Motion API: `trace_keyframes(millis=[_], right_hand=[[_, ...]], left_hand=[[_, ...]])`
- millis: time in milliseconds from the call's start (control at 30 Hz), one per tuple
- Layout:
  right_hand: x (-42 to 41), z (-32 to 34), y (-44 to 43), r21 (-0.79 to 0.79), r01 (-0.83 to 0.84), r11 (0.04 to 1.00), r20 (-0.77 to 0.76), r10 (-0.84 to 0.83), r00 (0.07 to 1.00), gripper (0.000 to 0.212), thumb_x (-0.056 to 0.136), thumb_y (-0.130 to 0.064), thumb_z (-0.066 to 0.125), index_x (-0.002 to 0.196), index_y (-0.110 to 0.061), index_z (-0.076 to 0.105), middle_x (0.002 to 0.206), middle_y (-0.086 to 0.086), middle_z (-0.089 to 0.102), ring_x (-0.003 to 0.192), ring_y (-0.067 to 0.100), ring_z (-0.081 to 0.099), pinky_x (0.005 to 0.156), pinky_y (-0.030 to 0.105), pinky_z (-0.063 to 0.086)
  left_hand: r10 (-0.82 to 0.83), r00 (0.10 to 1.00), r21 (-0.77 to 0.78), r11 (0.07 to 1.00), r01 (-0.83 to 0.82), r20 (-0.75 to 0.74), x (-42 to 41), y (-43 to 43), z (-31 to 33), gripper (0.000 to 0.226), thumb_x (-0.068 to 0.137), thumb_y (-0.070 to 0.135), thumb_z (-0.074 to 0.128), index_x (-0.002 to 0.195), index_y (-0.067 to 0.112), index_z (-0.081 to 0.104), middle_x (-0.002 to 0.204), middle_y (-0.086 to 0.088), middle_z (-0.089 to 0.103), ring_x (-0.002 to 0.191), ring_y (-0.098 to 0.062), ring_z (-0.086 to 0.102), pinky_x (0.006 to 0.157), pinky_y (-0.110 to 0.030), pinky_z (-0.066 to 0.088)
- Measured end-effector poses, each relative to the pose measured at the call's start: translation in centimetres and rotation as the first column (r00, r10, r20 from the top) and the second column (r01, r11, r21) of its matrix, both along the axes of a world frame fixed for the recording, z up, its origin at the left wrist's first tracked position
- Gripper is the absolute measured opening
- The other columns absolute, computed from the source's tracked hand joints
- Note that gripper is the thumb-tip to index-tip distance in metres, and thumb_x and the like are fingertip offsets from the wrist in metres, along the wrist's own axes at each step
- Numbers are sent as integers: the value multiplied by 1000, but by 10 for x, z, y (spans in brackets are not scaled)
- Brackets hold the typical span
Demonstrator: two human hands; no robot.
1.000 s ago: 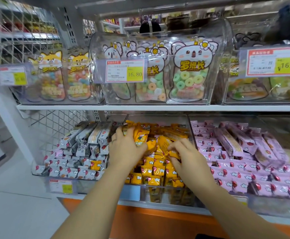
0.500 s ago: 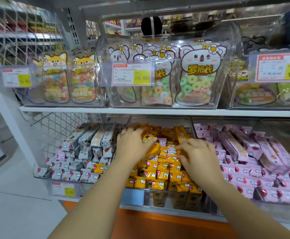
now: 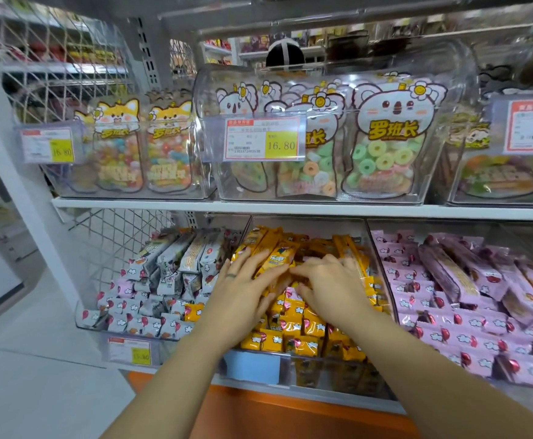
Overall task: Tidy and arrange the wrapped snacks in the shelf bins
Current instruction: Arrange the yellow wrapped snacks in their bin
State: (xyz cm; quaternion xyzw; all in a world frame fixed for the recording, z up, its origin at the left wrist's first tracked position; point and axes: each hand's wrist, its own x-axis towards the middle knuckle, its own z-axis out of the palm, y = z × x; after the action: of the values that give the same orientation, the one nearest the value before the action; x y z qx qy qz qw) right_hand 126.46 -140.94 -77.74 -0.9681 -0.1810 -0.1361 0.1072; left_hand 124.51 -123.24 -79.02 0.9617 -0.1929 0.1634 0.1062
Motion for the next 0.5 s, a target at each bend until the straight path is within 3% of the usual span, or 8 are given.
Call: trace_keyframes(millis=[133,233,333,400,500], right_hand=[[7,-5,3,-11,19,1000,-55,-19,998,47,91,-34,57,136,-34,43,109,-10,65,113,17,48,96,35,29],[12,-13,7,130,37,991,-21,-35,999,40,91,-15,51,128,-31,48,93,-5,68,95,19,58,89,33,35],[12,-17,5,306,-1,952,-50,17,999,31,92,-9,47,118,-25,53,78,-5,65,72,14,59,65,24,44],[7,-15,4,375,-35,926,-33,51,998,25,92,-9,50,114,-20,56,77,-8,63,66,6,55,57,17,40],[-2,-10,3,462,-82,883,99,40,994,23,95,-11,50,112,-18,64,98,-4,64,81,7,56,68,14,41]], left_hand=[[54,998,97,994,-51,-24,9,-4,4,53,97,34,46,145,44,25,157,7,17,146,-22,6,117,-45,9],[65,997,113,992,-60,-34,9,-5,6,53,99,36,41,146,46,19,157,8,13,146,-21,3,118,-43,9],[67,997,148,987,-60,-41,5,-4,7,52,100,38,36,146,46,14,157,10,10,146,-18,0,117,-40,7],[63,997,141,988,-58,-36,4,-4,8,52,100,38,36,147,46,13,157,10,10,146,-18,0,117,-39,7],[65,997,125,990,-61,-31,4,-4,8,51,100,38,37,146,45,17,157,10,12,146,-18,1,117,-39,7]])
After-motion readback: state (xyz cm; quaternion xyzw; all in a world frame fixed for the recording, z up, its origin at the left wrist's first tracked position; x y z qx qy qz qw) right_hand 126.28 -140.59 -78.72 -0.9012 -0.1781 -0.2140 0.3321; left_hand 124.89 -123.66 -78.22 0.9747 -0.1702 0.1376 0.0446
